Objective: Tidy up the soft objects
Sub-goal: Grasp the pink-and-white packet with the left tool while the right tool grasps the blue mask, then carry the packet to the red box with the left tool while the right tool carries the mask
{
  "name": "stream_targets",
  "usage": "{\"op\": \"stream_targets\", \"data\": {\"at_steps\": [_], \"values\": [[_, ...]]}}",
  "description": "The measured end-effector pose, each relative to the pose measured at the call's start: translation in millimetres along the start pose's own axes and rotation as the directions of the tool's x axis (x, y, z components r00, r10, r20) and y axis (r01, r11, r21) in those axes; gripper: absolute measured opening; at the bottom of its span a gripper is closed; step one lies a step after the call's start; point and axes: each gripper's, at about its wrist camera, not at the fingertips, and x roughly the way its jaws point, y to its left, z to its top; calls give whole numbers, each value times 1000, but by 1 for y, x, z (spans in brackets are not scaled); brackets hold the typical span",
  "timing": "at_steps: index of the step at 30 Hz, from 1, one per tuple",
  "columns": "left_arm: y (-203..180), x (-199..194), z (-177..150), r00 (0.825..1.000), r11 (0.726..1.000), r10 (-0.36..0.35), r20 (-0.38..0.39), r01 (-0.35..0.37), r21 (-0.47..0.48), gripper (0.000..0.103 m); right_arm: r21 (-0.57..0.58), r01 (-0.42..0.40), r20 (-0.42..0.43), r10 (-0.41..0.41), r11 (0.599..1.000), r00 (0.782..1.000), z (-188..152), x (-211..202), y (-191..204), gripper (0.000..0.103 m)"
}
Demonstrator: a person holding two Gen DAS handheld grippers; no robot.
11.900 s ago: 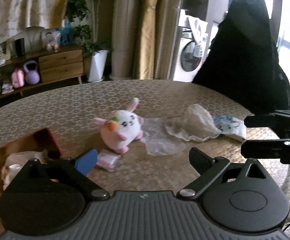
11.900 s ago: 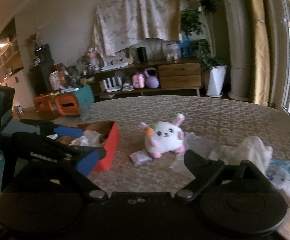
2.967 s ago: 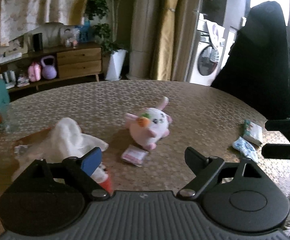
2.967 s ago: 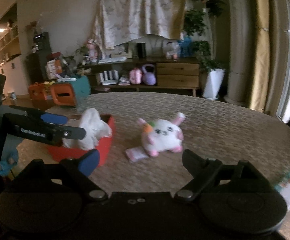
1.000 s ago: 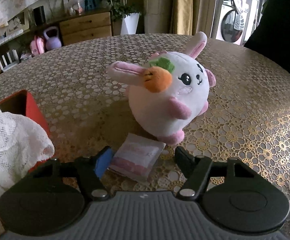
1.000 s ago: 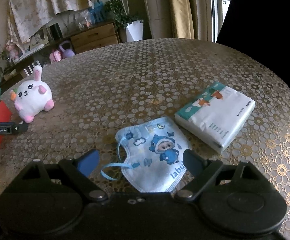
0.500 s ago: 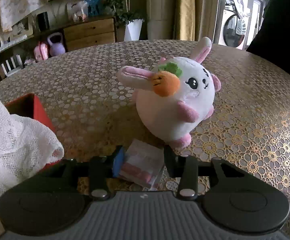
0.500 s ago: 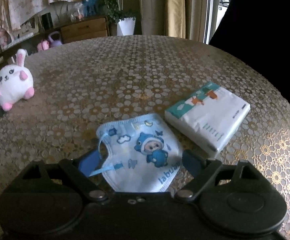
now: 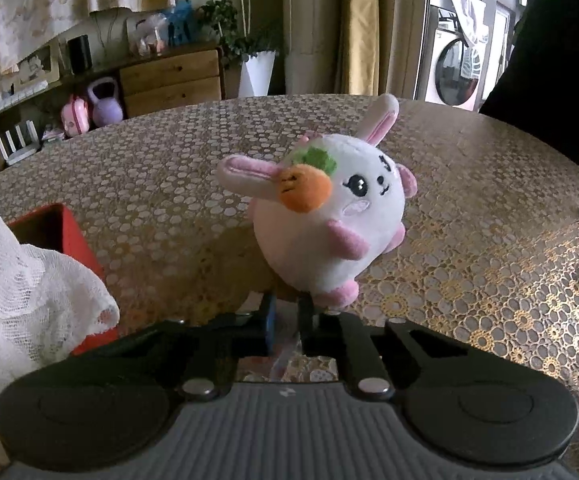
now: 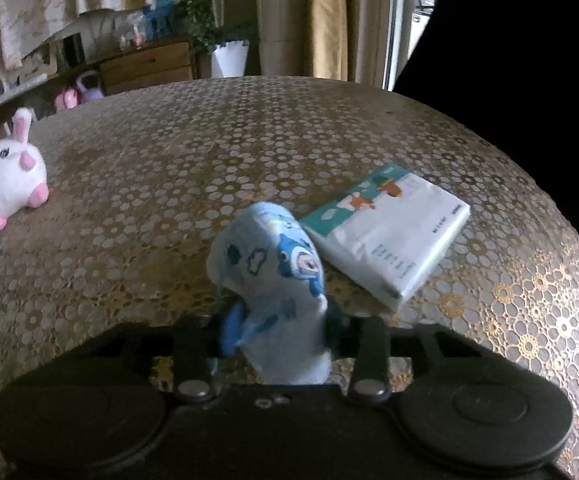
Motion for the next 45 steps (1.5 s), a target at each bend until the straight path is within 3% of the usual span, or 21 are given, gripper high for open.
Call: {"op": "stream_targets", "data": {"at_steps": [4,15,21,28,29,30,32,33,36,39,45], "values": [[-2,-8,0,1000,1000,-21,5,21,-12,4,14,-28,10,28,999,1000,0,-7,-2,14],[-21,-42,-13,990,990,-138,-21,138,-21,4,27,-106,52,104,994,993,0,-34,2,12],[-18,-45,-15,996,995,-89,-9,88,-49,4,37,-126,56,124,991,991,-4,-39,2,12],[-12,-35,-14,999,992,5,-50,-11,-123,7,42,-141,54,138,989,989,-5,-39,1,12],[-12,-33,-14,998,991,16,-55,-23,-135,9,41,-143,55,141,989,988,-5,-39,1,12],[-12,-31,-14,998,988,27,-62,-36,-149,17,40,-146,54,144,988,988,-5,-39,1,12],[-13,-28,-14,997,985,44,-66,-54,-165,47,39,-150,53,147,988,988,-6,-39,0,12],[-14,-27,-13,996,982,59,-65,-70,-176,71,38,-151,52,149,988,987,-6,-39,-1,12],[-16,-24,-12,994,974,95,-52,-103,-199,74,42,-156,51,154,987,987,-8,-39,-4,12],[-15,-12,-8,987,952,129,-95,-150,-268,74,49,-160,47,158,986,986,-10,-38,-7,12],[-16,1,-3,965,913,231,-122,-259,-315,74,41,-168,39,166,985,985,-13,-36,-10,12]]}}
